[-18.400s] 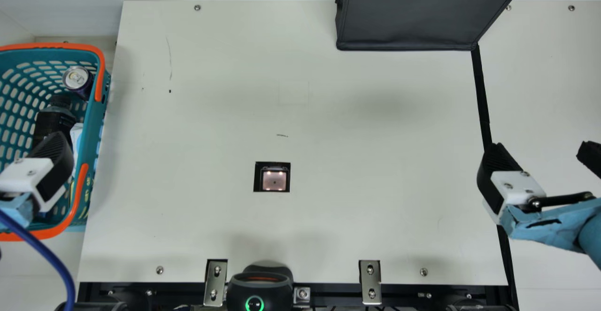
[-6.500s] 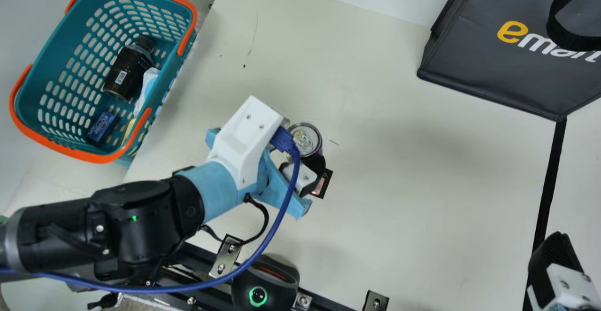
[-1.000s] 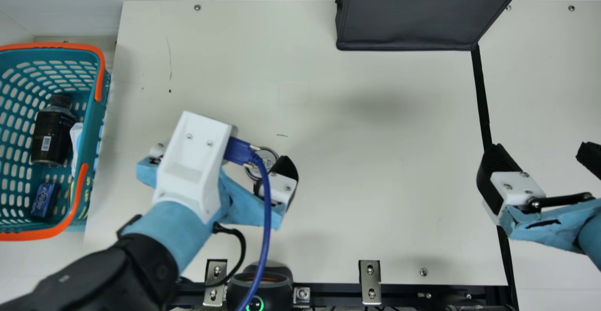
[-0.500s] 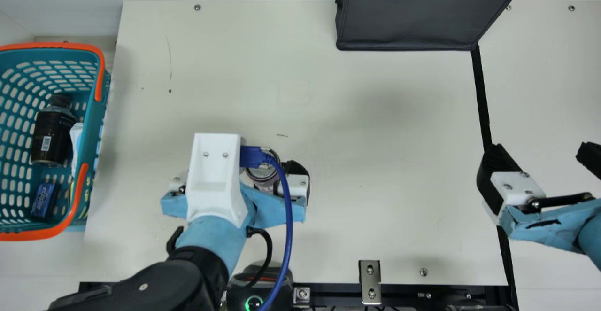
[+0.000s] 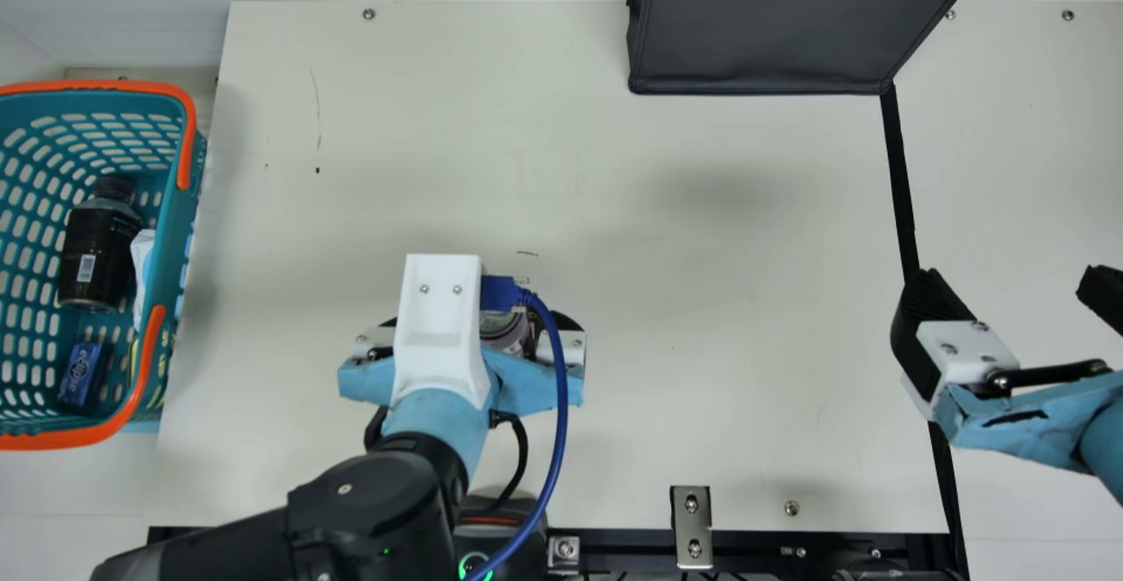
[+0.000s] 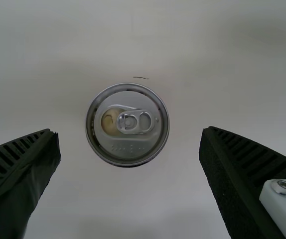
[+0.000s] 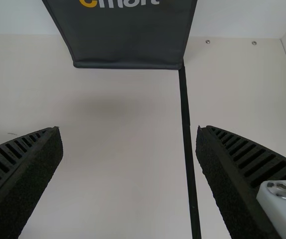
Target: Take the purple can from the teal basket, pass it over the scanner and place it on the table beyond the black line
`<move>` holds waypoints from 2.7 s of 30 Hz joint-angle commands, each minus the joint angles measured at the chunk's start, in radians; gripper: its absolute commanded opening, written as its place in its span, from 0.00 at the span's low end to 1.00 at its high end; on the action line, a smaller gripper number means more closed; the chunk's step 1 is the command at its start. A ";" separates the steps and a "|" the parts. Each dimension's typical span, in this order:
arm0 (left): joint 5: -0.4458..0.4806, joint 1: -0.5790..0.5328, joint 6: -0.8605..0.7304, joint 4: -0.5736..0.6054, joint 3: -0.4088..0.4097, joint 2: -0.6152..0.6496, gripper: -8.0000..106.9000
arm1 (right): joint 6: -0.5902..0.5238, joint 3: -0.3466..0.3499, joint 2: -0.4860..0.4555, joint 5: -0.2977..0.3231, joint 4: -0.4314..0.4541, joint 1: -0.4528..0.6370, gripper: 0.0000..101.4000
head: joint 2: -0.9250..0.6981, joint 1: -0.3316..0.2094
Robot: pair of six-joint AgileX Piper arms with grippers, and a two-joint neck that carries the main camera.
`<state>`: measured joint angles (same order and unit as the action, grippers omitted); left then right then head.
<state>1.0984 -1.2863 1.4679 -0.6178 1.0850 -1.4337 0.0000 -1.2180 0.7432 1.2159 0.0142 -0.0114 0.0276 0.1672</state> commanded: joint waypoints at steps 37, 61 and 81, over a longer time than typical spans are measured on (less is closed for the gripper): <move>-0.203 0.110 -0.185 -0.002 -0.098 0.043 0.00 | 0.000 0.000 0.000 0.000 0.000 0.000 0.94 | 0.000 -0.029; -0.335 0.247 -1.167 0.401 -0.107 0.186 0.00 | 0.000 0.000 0.000 0.001 0.000 0.000 0.94 | 0.000 -0.029; -0.256 0.457 -1.913 0.842 -0.082 0.201 0.00 | 0.000 0.000 0.000 0.001 0.000 0.000 0.94 | 0.000 -0.029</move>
<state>0.8373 -0.8469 -0.3227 0.1796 1.0008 -1.2341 0.0000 -1.2180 0.7432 1.2168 0.0142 -0.0114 0.0276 0.1672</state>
